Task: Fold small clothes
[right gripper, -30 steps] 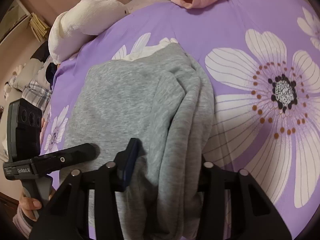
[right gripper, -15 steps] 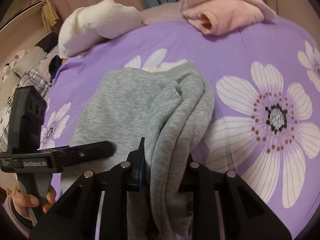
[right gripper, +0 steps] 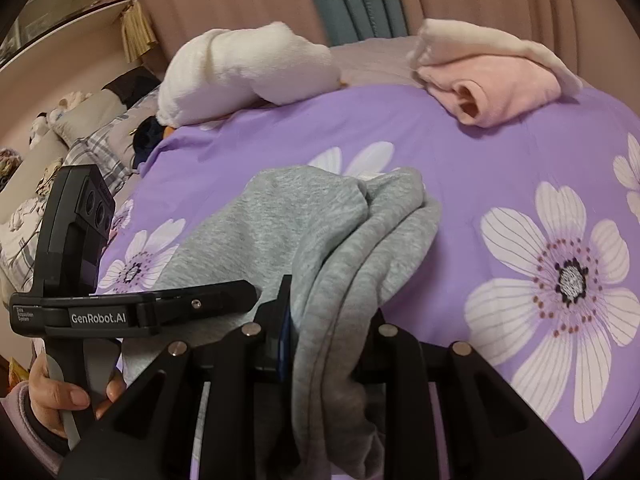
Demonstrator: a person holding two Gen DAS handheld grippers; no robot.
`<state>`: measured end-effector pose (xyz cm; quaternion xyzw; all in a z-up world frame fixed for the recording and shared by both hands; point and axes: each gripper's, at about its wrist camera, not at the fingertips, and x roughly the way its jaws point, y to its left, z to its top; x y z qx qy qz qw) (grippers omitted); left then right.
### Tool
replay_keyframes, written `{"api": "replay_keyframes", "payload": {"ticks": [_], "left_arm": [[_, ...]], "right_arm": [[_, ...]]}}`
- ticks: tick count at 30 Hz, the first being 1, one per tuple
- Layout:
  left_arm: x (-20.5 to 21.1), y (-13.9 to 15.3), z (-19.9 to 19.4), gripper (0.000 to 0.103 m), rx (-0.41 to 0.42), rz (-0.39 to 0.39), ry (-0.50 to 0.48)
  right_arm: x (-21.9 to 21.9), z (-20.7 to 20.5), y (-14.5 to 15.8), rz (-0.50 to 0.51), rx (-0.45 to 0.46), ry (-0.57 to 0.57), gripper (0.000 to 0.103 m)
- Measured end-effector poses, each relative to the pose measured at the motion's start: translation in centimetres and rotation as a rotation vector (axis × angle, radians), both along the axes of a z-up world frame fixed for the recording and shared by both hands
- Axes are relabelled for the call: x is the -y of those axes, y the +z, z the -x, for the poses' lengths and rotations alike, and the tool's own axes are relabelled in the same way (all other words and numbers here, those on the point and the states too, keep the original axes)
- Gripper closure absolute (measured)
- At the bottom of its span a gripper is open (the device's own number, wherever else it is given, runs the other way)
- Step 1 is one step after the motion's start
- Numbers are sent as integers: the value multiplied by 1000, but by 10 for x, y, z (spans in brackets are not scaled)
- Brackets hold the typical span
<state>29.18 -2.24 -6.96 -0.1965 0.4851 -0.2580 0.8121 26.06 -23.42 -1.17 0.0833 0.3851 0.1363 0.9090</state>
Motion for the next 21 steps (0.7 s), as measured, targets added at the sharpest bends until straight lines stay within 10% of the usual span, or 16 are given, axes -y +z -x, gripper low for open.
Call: {"api": "replay_keyframes", "payload": {"ticks": [21], "left_arm": [[-44, -30, 10, 25, -46, -109, 48]], "right_arm": [[-46, -2, -38, -38, -118, 62, 69]]}}
